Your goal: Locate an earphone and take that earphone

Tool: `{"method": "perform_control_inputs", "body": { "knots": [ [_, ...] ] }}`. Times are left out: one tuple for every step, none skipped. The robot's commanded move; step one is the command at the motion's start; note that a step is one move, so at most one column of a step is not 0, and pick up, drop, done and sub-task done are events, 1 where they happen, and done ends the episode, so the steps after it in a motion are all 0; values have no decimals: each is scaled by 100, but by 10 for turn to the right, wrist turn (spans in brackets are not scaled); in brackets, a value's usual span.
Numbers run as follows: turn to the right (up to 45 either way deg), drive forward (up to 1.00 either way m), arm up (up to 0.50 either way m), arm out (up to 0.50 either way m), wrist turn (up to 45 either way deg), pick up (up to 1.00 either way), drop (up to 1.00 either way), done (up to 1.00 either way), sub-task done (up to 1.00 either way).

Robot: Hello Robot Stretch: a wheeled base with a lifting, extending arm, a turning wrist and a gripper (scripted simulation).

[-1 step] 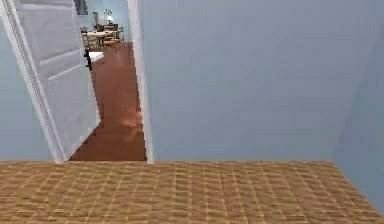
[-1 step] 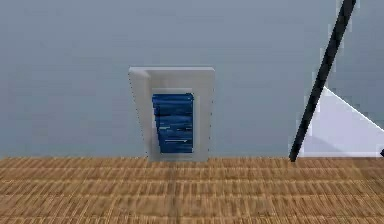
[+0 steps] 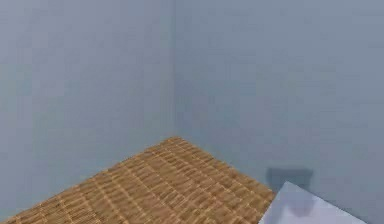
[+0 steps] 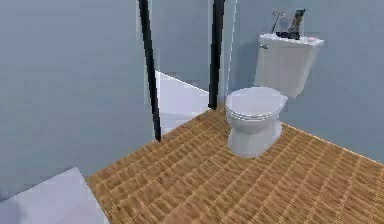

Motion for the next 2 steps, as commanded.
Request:
{"method": "perform_control_inputs", "body": {
  "knots": [
    [450, 0, 0, 0, 0, 0, 0, 0, 0],
    [390, 0, 0, 0, 0, 0, 0, 0, 0]
  ]
}}
